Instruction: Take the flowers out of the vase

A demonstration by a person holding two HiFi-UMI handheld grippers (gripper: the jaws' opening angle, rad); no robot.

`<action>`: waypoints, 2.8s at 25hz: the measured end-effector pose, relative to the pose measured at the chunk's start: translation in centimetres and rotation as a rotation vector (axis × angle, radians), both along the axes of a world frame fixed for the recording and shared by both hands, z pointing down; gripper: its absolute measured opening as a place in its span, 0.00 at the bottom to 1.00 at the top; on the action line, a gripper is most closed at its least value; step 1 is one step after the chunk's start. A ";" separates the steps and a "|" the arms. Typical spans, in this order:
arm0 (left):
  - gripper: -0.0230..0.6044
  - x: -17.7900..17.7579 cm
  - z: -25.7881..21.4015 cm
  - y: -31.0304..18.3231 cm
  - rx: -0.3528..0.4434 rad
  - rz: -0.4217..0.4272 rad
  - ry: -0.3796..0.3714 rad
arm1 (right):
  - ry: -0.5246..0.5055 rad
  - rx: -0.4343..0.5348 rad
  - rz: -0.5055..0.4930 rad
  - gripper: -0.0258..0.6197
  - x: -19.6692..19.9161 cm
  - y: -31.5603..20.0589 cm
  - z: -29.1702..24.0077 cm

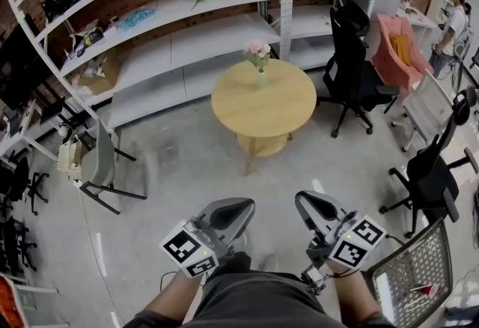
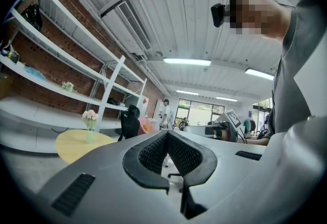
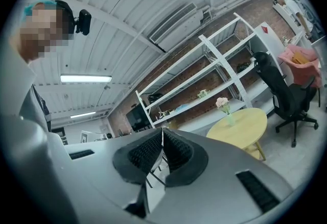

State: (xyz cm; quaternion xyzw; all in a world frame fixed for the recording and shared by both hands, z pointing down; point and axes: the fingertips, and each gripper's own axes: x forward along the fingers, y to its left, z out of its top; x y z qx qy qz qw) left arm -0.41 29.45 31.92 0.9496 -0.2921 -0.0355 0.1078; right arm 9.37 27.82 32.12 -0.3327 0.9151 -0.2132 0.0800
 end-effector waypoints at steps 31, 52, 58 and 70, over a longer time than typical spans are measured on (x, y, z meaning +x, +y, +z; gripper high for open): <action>0.05 -8.3 2.7 -24.1 -0.050 0.083 0.031 | 0.037 -0.064 0.060 0.07 -8.9 -22.7 3.0; 0.05 -10.8 3.9 -33.3 -0.063 0.115 0.008 | 0.009 -0.097 0.110 0.07 -11.0 -31.8 4.9; 0.05 -10.0 4.9 -37.1 -0.082 0.093 -0.006 | 0.014 -0.104 0.101 0.07 -10.1 -36.7 5.9; 0.05 -7.1 6.4 -46.4 -0.133 0.032 -0.028 | 0.033 -0.147 0.064 0.07 -7.5 -48.3 8.4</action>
